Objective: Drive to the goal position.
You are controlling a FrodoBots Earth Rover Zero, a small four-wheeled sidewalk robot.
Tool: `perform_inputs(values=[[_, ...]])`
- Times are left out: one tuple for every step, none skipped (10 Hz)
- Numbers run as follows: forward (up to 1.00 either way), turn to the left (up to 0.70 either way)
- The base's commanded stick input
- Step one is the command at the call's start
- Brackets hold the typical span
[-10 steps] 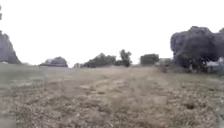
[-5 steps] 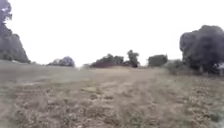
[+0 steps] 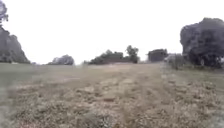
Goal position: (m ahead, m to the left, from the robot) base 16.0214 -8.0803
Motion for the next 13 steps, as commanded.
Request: perform_inputs(values=[[0.67, -0.33], [0.67, -0.33], [0.67, -0.33], [0.67, -0.33], [0.67, -0.33], [0.67, -0.33], [0.67, -0.33], [0.67, -0.33], [0.67, -0.33], [0.67, -0.33], [0.67, -0.30], [0.67, -0.26], [0.67, -0.25]])
